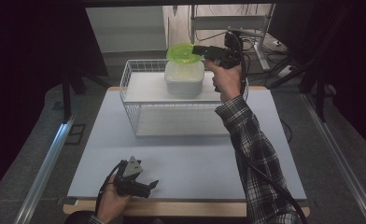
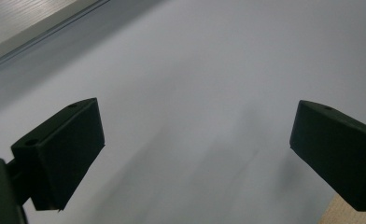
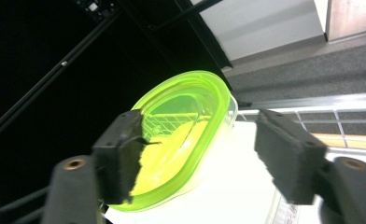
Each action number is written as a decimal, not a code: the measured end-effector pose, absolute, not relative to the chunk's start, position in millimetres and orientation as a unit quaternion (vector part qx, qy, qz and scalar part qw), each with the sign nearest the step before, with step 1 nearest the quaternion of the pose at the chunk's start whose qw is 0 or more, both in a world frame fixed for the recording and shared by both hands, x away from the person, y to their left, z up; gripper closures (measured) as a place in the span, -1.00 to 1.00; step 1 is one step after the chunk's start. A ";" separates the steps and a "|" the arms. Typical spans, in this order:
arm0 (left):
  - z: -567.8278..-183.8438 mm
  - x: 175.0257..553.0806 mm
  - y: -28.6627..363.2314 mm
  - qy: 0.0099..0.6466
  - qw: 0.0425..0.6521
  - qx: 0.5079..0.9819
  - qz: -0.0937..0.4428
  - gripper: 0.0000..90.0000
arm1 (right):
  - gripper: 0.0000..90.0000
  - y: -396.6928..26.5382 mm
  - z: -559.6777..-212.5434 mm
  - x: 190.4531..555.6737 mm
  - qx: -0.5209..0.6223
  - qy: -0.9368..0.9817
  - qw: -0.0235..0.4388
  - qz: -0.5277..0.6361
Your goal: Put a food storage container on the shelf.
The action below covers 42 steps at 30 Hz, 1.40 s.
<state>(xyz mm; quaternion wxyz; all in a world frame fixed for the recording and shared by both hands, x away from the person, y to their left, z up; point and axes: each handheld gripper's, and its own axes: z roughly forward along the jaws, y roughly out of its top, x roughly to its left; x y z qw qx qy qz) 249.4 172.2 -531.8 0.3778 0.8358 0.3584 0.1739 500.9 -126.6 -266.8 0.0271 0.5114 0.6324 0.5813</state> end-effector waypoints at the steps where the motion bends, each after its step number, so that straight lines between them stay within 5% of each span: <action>1: -531.8 249.4 172.2 0.358 0.378 0.836 0.174 -0.94 | -0.37 -127.1 -267.0 501.2 0.508 0.634 0.028 0.582; 14: -532.1 249.4 171.7 0.358 0.374 0.837 0.176 -0.94 | -0.73 -143.0 -272.8 488.8 0.456 0.671 0.042 0.583; 42: -532.3 250.8 172.6 0.364 0.380 0.834 0.164 -0.93 | -0.90 -160.7 -302.9 442.6 0.381 0.739 0.077 0.550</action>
